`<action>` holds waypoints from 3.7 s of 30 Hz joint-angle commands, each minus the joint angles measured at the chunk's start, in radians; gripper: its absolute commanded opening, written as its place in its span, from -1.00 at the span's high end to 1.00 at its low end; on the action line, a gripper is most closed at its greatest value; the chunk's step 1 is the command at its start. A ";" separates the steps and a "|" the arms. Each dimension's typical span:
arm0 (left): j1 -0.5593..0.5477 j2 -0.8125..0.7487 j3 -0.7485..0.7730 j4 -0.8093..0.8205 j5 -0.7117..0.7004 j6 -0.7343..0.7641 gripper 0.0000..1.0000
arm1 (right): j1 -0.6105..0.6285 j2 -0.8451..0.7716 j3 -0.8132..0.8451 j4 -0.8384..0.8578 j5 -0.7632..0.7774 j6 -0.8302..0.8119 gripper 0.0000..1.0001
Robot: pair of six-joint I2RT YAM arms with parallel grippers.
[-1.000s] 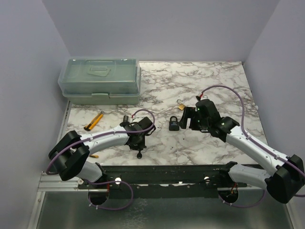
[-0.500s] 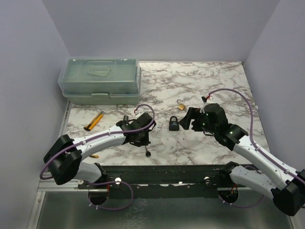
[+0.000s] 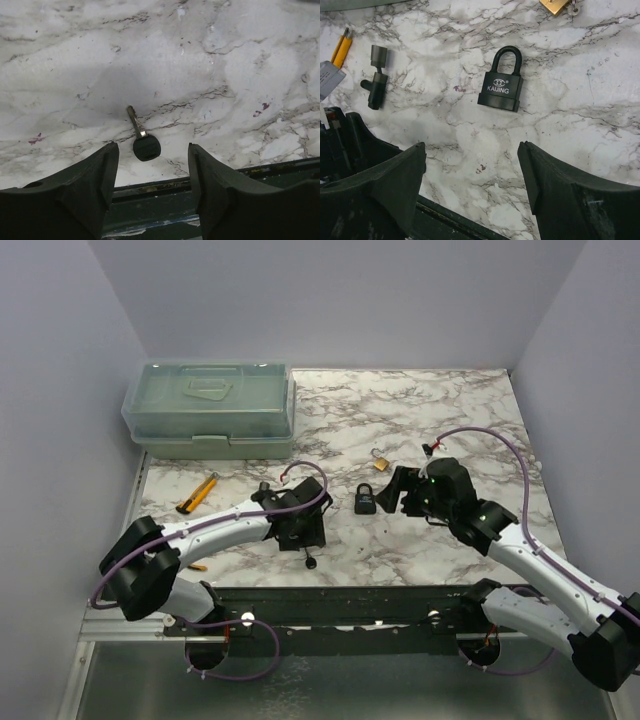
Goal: Unlock with the key
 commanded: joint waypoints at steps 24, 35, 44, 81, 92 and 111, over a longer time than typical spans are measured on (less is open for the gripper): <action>-0.095 0.237 0.073 -0.161 -0.041 -0.368 0.10 | 0.005 -0.009 -0.033 -0.025 0.021 0.011 -0.62; -0.133 0.223 0.048 -0.153 -0.056 -0.389 0.47 | 0.005 -0.011 -0.040 -0.027 0.019 0.014 -0.62; -0.146 0.178 0.090 -0.135 -0.111 -0.363 0.68 | 0.005 -0.033 -0.051 -0.007 -0.018 0.016 -0.62; -0.158 0.259 0.257 -0.253 -0.014 -0.390 -0.40 | 0.005 -0.112 -0.245 0.083 -0.060 0.143 -0.57; -0.174 0.313 0.234 -0.249 -0.054 -0.569 -0.13 | 0.004 -0.193 -0.266 0.026 -0.048 0.133 -0.57; -0.187 0.387 0.212 -0.193 -0.088 -0.604 0.21 | 0.005 -0.198 -0.273 0.027 -0.048 0.138 -0.57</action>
